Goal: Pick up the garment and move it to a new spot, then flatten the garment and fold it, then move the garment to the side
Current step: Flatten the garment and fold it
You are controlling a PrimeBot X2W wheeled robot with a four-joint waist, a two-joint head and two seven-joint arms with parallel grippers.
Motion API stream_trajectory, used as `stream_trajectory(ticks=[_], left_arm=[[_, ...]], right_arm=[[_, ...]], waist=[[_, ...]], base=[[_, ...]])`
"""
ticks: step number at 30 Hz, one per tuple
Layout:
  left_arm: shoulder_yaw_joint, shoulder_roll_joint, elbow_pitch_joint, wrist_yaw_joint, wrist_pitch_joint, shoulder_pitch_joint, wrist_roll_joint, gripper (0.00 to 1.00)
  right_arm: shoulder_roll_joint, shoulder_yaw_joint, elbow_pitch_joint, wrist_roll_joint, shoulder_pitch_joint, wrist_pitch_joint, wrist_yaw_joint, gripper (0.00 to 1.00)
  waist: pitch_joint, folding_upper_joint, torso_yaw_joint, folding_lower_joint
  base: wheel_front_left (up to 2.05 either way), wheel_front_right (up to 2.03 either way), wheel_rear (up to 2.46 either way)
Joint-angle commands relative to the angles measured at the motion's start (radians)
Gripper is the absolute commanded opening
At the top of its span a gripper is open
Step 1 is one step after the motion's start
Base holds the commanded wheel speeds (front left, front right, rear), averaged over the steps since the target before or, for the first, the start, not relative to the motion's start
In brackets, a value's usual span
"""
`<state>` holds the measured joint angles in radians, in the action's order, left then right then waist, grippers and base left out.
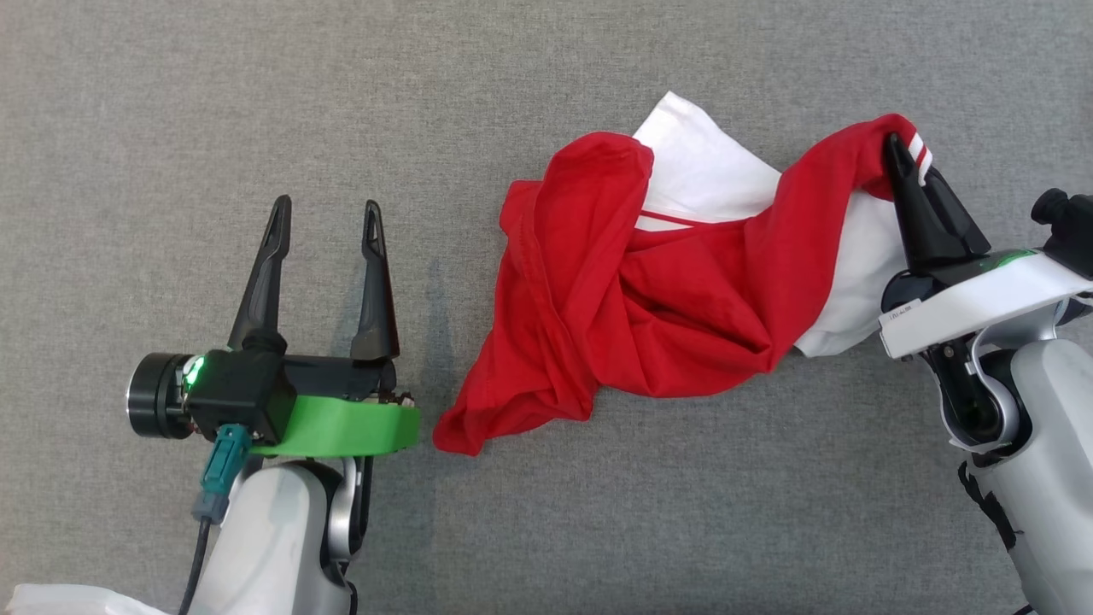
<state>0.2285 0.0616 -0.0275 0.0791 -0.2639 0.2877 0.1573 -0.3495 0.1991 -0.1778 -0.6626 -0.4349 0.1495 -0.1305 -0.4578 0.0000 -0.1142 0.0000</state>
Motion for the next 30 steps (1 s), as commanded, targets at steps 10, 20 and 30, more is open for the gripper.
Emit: stream_trajectory(ticks=[10,20,30], left_arm=[[-0.016,-0.003,-0.015,-0.001,0.000,-0.006,-0.013,1.00],[-0.044,0.010,-0.034,-0.001,0.000,-0.036,-0.028,1.00],[-0.063,0.036,-0.064,0.001,0.000,-0.102,-0.024,1.00]], right_arm=[[-0.036,0.050,-0.107,0.027,-0.036,0.103,0.000,1.00],[-0.015,-0.092,0.057,0.212,0.121,0.115,0.000,1.00],[0.050,-0.163,0.203,0.284,0.340,0.116,0.000,1.00]], waist=[[0.024,0.0000,0.024,0.0000],[0.081,0.0000,0.086,0.0000],[0.164,0.0000,0.130,0.0000]], base=[[0.00,0.00,0.00],[0.00,0.00,0.00],[0.00,0.00,0.00]])
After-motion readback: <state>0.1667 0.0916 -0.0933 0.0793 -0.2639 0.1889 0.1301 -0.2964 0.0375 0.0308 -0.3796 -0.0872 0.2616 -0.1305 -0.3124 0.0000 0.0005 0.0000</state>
